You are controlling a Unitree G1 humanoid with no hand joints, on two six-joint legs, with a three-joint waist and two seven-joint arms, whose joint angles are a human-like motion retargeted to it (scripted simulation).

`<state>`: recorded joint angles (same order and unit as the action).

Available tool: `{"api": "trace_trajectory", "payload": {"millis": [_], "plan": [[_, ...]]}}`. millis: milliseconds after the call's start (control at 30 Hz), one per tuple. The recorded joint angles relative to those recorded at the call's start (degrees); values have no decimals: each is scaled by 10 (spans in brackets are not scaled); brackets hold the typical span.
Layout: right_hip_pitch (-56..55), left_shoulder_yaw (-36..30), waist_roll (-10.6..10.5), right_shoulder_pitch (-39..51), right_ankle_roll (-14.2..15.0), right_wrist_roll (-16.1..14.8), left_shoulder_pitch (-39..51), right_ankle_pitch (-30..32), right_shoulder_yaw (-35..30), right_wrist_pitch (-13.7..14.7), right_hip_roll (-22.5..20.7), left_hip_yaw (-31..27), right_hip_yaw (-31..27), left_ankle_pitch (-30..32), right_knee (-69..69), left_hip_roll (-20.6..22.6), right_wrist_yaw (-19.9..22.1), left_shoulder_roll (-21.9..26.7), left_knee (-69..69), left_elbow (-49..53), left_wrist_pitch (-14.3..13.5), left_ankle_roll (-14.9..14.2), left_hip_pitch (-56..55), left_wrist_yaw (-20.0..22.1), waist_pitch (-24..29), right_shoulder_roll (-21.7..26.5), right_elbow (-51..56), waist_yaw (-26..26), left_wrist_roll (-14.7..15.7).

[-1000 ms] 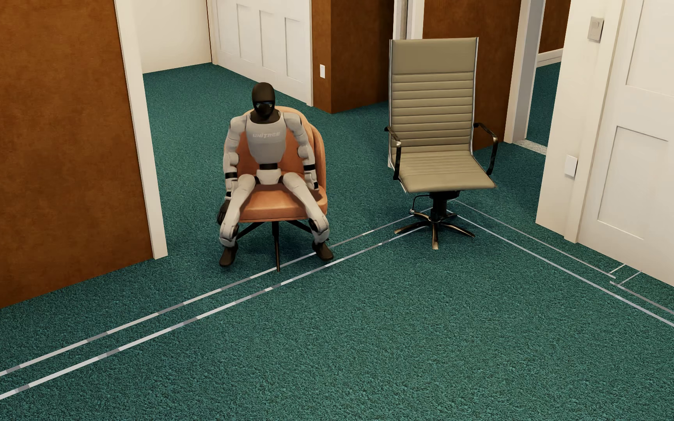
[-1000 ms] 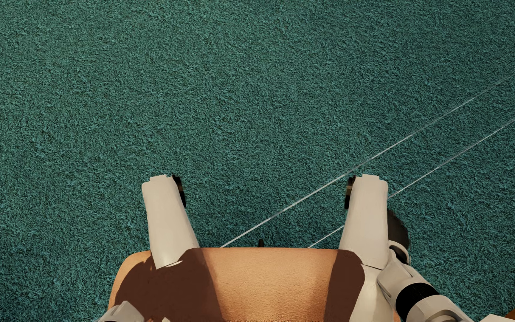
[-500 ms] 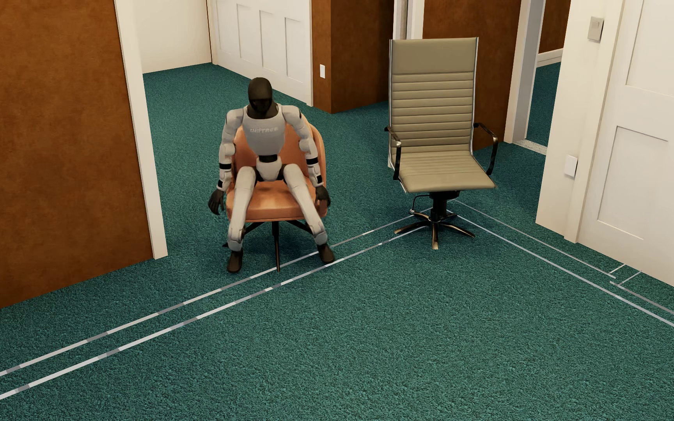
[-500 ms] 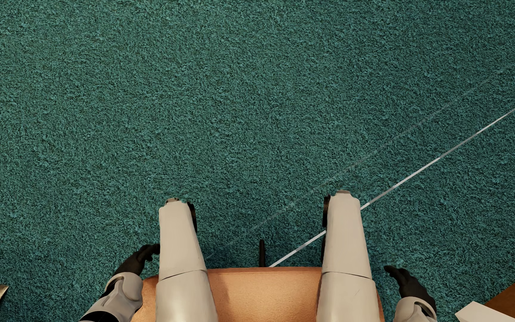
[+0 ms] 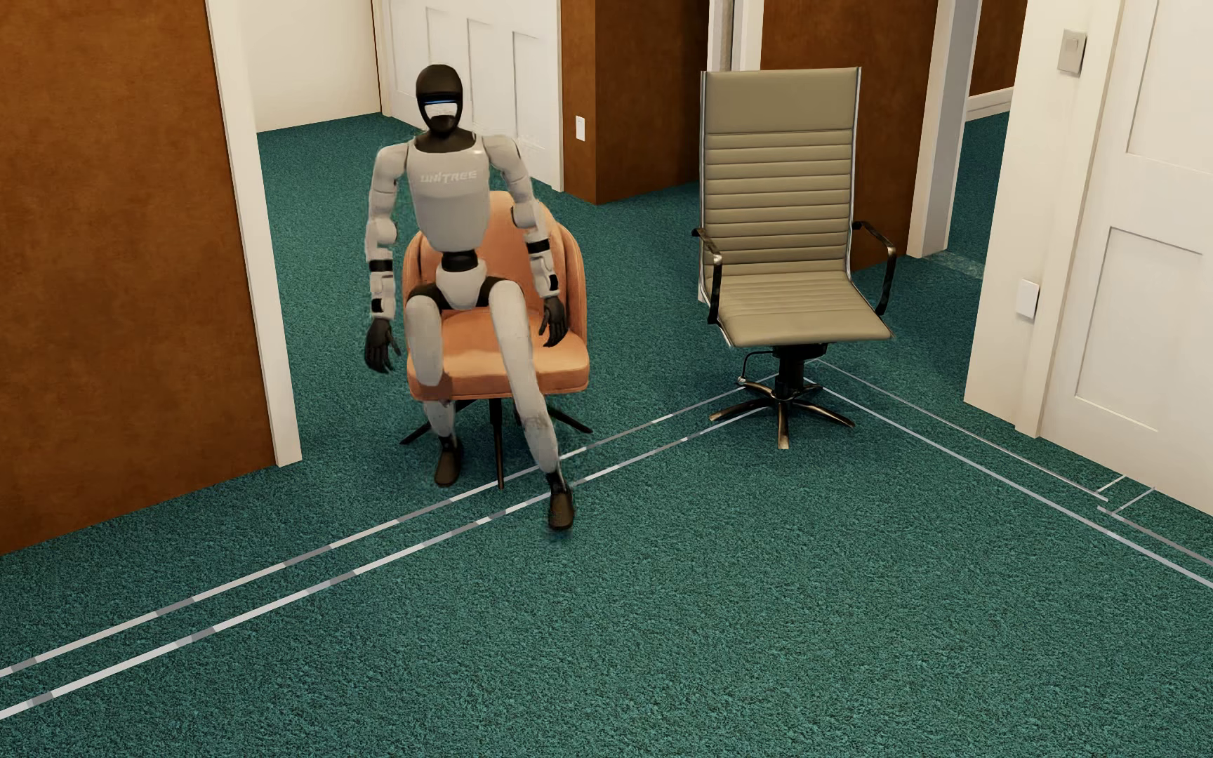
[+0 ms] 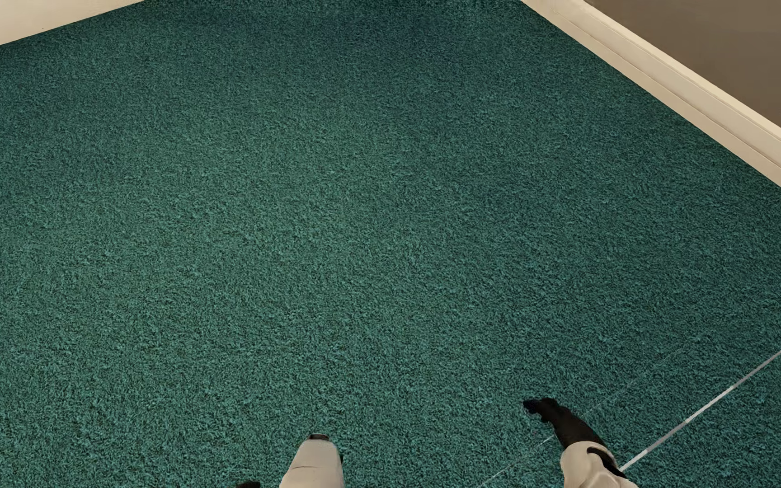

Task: Sit down on the dark chair

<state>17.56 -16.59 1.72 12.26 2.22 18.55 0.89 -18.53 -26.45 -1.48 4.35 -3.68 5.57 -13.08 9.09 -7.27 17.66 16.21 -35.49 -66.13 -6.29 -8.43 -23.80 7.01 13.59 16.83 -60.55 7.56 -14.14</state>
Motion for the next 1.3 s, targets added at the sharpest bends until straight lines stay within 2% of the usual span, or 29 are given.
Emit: {"api": "trace_trajectory", "payload": {"millis": [67,100,167,200,267,333,400,467,533,567,600,633,667,700,733,767,800,833,867,900,933,967,1033,1100,1133,1167,1233,1267,1300], "plan": [[65,21,1,38,10,13,-29,3,-21,-2,-3,2,11,38,-58,33,1,-8,89,-5,-2,41,-33,-10,-16,-2,29,12,1],[84,40,2,57,10,3,-37,-2,-33,8,-4,1,13,28,-57,34,9,-7,131,-3,-3,72,-30,-15,-17,-9,46,14,-2],[117,50,1,65,45,-1,-63,20,-44,4,11,9,23,41,-48,32,28,-15,143,-3,5,68,-18,-3,-29,-13,56,23,-1],[115,58,6,62,45,-2,-70,33,-42,-1,18,10,21,54,-9,36,30,-15,111,-7,3,70,-16,-4,-32,-15,52,21,-6],[70,29,22,21,78,-16,-74,81,-14,-8,39,-1,-5,38,167,56,33,-2,75,-13,-2,62,15,-13,-33,-16,45,12,-2],[-32,33,23,-22,120,-32,-51,263,1,2,47,4,-33,8,398,90,10,14,102,-11,-15,138,106,-21,-21,-8,21,-14,0],[-135,21,11,-72,87,-40,-20,168,22,-15,38,19,-42,-24,576,88,-2,40,146,-1,-8,157,209,-39,-4,-13,-16,-43,-6],[-248,-21,-7,-114,96,-56,20,94,63,-26,18,38,-60,-61,632,77,-7,63,196,-2,8,153,306,-42,1,-19,-69,-74,-4],[-340,-54,-18,-166,118,-59,58,81,89,-23,5,51,-86,-91,545,65,-1,79,247,9,5,139,399,-23,1,-18,-89,-102,16],[-373,-53,-17,-177,118,-54,79,81,117,-37,3,61,-96,-103,450,67,-41,92,280,25,-1,136,444,-45,4,-19,-78,-113,13],[-376,-62,-19,-207,112,-64,92,113,120,-12,-3,70,-99,-108,307,62,-10,96,314,32,-5,120,492,-30,-4,-18,-78,-119,15],[-363,-69,-25,-218,89,-63,107,135,142,-14,-12,78,-86,-124,136,54,-31,95,316,43,-12,104,516,-29,-10,-14,-81,-121,16],[-355,-74,-23,-235,72,-66,111,169,155,-14,-8,93,-69,-149,-1,50,-19,98,296,52,-19,92,527,-26,-24,-15,-84,-123,7],[-347,-82,-26,-256,83,-83,108,195,160,-8,1,100,-59,-161,-81,47,-14,94,287,67,-19,76,546,-27,-38,-8,-80,-122,10],[-354,-73,-29,-265,93,-73,101,176,177,-5,5,100,-70,-165,-36,38,-11,93,261,75,-30,62,565,-36,-39,-8,-81,-127,-1],[-362,-66,-31,-265,98,-80,94,223,161,-10,-7,98,-79,-161,17,30,-25,98,222,77,-20,53,577,-41,-37,-3,-88,-135,-16],[-362,-45,-40,-272,102,-76,52,257,163,-22,-21,92,-75,-145,78,5,-12,84,158,86,-14,35,583,-26,-49,-3,-101,-134,7],[-346,-37,-37,-258,79,-69,30,242,136,-28,-40,76,-113,-83,117,-2,-24,82,55,68,-5,13,557,-41,-51,-11,-123,-133,-10],[-300,-37,-32,-238,40,-53,3,221,135,-31,-49,58,-107,18,115,-18,-8,78,-86,58,0,-7,497,-26,-45,-23,-128,-125,-9],[-258,-41,-31,-219,27,-28,-16,215,146,-43,-48,57,-72,139,108,-21,-10,75,-222,56,21,-4,410,-26,-43,-21,-124,-110,-20],[-217,-41,-36,-198,0,-23,-20,175,137,-25,-49,51,-66,76,93,-23,0,65,-342,47,25,18,329,-33,-35,-18,-98,-90,-40],[-184,-37,-22,-168,17,-18,-30,154,109,-22,-42,39,-62,18,88,-17,0,63,-409,47,24,19,257,-38,-28,-15,-84,-68,-51],[-90,-13,-6,-100,-2,-15,-55,112,56,-25,-31,19,-49,-21,40,-15,-12,49,-430,45,27,-10,130,-51,-17,-10,-52,-33,-71],[-3,6,-5,-30,16,0,-73,91,27,2,-20,-1,-21,-37,-11,-16,-14,26,-302,38,14,-32,33,-58,-13,11,-7,-7,-69],[33,17,-5,1,20,3,-85,73,13,5,-18,-3,-14,-18,-23,-18,-15,19,-170,35,10,-23,15,-62,-18,16,12,-1,-71],[66,26,-7,24,45,-3,-97,55,-7,13,-1,7,-20,10,-23,-8,-4,5,-12,25,2,-5,21,-65,-23,18,22,4,-65],[139,40,-17,61,59,0,-109,49,-22,8,-12,48,2,29,-50,16,17,-4,250,16,7,91,60,-36,-27,17,47,4,-61],[133,40,-18,61,45,-21,-123,78,-50,4,0,27,-9,19,-27,13,20,-7,239,13,12,91,51,-27,-49,17,57,8,-32],[124,42,-3,63,48,-12,-115,63,-38,-2,12,20,-15,73,59,29,28,1,205,-1,11,86,53,-28,-49,2,49,8,-40]]}}
